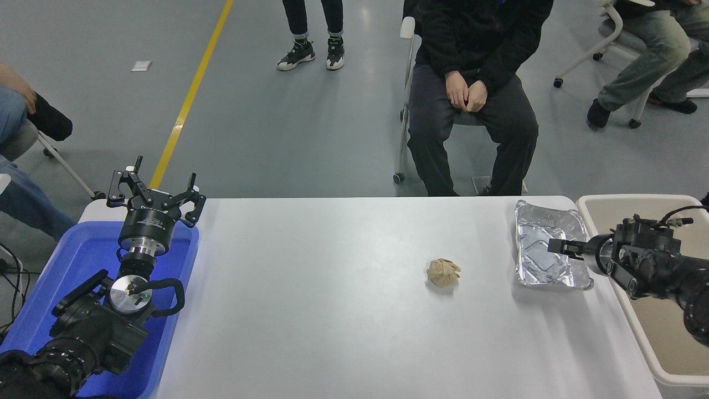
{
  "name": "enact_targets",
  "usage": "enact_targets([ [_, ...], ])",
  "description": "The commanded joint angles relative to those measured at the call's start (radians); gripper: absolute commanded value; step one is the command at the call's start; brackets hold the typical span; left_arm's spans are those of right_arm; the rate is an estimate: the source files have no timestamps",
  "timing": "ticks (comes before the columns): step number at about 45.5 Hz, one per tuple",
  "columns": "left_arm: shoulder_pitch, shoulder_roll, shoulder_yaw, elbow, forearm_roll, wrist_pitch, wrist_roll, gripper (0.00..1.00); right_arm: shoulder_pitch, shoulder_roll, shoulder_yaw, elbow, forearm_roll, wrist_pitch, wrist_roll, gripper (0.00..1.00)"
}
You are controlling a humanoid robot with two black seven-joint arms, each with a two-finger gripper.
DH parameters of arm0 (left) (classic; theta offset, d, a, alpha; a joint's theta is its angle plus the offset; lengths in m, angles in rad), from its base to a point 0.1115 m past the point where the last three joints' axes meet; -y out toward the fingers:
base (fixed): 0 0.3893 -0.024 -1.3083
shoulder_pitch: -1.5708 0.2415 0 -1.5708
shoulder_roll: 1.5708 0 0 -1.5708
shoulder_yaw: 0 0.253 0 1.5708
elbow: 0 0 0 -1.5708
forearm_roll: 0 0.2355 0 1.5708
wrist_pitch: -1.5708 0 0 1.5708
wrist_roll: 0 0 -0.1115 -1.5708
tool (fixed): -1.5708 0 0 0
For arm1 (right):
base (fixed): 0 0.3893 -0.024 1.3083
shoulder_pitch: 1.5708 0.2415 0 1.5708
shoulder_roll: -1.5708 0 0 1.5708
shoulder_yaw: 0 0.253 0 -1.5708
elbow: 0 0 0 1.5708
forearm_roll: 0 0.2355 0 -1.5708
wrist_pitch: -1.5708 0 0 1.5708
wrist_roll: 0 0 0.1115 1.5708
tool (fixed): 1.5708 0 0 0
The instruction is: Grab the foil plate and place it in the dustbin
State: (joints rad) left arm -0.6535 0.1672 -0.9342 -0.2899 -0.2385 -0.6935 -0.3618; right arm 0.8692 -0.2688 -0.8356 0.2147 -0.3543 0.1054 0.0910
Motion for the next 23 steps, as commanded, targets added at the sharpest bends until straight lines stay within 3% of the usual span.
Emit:
enact_targets([
  [1, 0.0, 0.0, 0.0, 0.0, 0.001, 0.0, 0.001, 0.99, -0.07, 0.01, 0.015, -0.02, 0.0, -0.108, -0.001, 1.0],
  [7, 0.0, 0.0, 0.0, 0.0, -0.001, 0.0, 0.0, 0.99, -0.085, 0.01, 0.016, -0.021, 0.002, -0.128, 0.001, 1.0],
  [12, 0.0, 0.0, 0.0, 0.0, 0.001, 0.0, 0.001, 0.99, -0.088, 0.005, 0.049, -0.02, 0.003, -0.156, 0.001, 0.93],
  [15, 0.0, 0.0, 0.0, 0.0, 0.001, 0.0, 0.0, 0.99, -0.088, 0.003, 0.059, -0.02, 0.002, -0.167, 0.001, 0.83],
  [23, 0.0, 0.0, 0.0, 0.0, 0.001, 0.0, 0.0, 0.99, -0.088, 0.0, 0.059, -0.017, -0.006, -0.167, 0.001, 0.44],
])
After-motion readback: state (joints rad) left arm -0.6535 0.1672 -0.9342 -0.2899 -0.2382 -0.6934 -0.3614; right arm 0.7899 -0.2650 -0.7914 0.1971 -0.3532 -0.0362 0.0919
